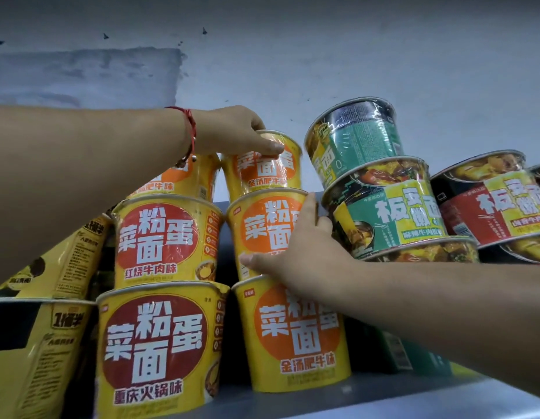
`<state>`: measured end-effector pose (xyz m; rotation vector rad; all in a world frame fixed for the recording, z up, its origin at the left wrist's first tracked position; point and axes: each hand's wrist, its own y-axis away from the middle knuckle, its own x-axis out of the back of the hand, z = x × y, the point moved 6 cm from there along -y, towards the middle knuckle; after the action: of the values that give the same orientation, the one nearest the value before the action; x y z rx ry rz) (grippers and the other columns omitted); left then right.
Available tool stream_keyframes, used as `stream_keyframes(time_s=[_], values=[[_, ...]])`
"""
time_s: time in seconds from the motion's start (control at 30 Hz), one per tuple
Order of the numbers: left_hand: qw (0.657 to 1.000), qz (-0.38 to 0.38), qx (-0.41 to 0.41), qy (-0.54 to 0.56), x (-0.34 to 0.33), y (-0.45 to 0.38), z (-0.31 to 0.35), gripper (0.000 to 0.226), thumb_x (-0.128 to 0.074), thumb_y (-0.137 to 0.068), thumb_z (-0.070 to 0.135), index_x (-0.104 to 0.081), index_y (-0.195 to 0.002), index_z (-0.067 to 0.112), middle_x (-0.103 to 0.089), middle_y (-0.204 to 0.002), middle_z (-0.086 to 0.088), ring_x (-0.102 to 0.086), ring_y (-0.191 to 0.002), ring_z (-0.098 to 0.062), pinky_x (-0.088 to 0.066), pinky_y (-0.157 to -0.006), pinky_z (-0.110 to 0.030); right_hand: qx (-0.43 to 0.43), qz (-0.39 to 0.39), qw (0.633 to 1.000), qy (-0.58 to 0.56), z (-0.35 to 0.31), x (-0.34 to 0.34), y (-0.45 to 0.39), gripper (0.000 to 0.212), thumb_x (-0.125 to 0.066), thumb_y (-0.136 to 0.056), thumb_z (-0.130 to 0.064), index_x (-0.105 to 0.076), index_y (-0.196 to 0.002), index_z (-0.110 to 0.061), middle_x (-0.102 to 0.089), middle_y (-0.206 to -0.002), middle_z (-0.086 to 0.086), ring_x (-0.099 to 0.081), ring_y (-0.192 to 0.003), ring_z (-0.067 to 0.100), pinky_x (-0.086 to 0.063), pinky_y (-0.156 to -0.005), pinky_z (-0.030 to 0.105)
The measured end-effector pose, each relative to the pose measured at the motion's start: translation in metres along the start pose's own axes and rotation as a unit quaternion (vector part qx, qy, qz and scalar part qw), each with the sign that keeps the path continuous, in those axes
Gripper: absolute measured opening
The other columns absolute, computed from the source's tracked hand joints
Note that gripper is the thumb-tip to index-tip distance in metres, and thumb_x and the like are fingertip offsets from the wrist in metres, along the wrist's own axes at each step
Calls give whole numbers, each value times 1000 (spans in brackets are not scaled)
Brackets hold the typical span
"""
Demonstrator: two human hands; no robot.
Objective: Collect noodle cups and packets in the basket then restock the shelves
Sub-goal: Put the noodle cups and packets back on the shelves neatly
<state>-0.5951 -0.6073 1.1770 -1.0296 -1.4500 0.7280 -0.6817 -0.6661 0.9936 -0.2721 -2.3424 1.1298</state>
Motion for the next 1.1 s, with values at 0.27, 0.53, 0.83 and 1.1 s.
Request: stream_keyframes(time_s=[0.27,0.53,0.83,1.1], values=[[998,-9,-24,61,-13,1,-10,56,-60,-85,60,-56,-126,21,-63,-108,0,-61,-91,-19,-48,-62,-26,27,6,1000,0,1,11,1,137,-80,-66,-59,22,-151,-30,-26,-149,6,-53,-120,28,-50,-99,48],[997,47,-55,-5,-19,6,-2,56,-52,-92,58,-51,-132,19,-62,-119,-3,-56,-91,-17,-46,-68,-27,36,8,999,2,2,8,0,135,-78,-68,-60,24,-151,-31,-25,-149,6,-52,-122,26,-49,-100,47],[997,53,-50,-16,-20,12,-1,55,-51,-94,54,-45,-138,22,-58,-131,-6,-56,-96,-18,-48,-72,-29,40,10,999,6,3,6,3,129,-74,-71,-63,23,-151,-32,-29,-148,4,-54,-121,26,-51,-99,46],[947,116,-250,-168,-20,77,33,42,-45,-90,58,-60,-116,28,-59,-111,7,-51,-96,-10,-41,-72,-25,85,-42,992,79,2,4,29,116,-62,-82,-63,28,-149,-33,-2,-163,-6,-27,-145,24,-37,-113,50]])
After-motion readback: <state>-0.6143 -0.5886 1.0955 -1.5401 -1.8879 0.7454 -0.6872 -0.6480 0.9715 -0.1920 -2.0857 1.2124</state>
